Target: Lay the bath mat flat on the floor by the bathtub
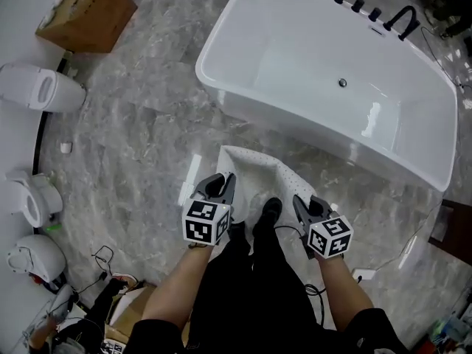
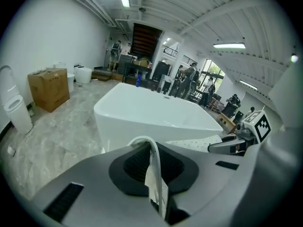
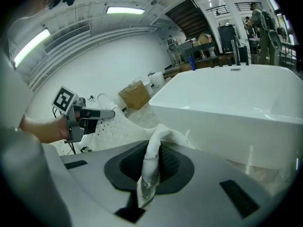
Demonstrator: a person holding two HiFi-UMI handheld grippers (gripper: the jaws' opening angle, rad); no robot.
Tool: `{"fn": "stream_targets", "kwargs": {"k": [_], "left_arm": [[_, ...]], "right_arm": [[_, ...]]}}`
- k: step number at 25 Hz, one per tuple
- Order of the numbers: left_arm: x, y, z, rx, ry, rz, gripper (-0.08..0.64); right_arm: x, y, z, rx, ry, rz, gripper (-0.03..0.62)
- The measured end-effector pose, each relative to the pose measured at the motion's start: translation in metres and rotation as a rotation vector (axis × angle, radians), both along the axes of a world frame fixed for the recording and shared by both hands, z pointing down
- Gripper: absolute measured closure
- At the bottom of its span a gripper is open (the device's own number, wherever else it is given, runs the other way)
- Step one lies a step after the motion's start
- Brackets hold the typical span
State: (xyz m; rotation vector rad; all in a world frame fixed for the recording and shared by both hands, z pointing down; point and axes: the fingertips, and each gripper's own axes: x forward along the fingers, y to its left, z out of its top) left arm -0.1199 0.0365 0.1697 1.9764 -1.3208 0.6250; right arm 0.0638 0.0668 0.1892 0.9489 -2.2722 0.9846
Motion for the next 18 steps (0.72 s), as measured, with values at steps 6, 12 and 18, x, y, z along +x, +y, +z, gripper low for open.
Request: {"fn": "stream_targets", "kwargs": {"k": [6, 12, 18], "left_arm": [[-0.016, -0.002, 0.051, -0.012, 0.037, 0.006, 0.534], [-0.033, -0.001, 0.101, -0.020, -0.005, 0.060, 0.535], [-0.034, -0.005, 0.167, -0.061, -0.033, 0.086, 0.535]], "right_arm": [[-0.005, -0.008, 0.051, -0.033, 0.061, 0.047, 0.560], [-0.013, -0.005, 0.104, -0.061, 0.041, 0.107, 0.560], [-0.013, -0.008, 0.176, -0.100, 0.045, 0.116, 0.560]]}}
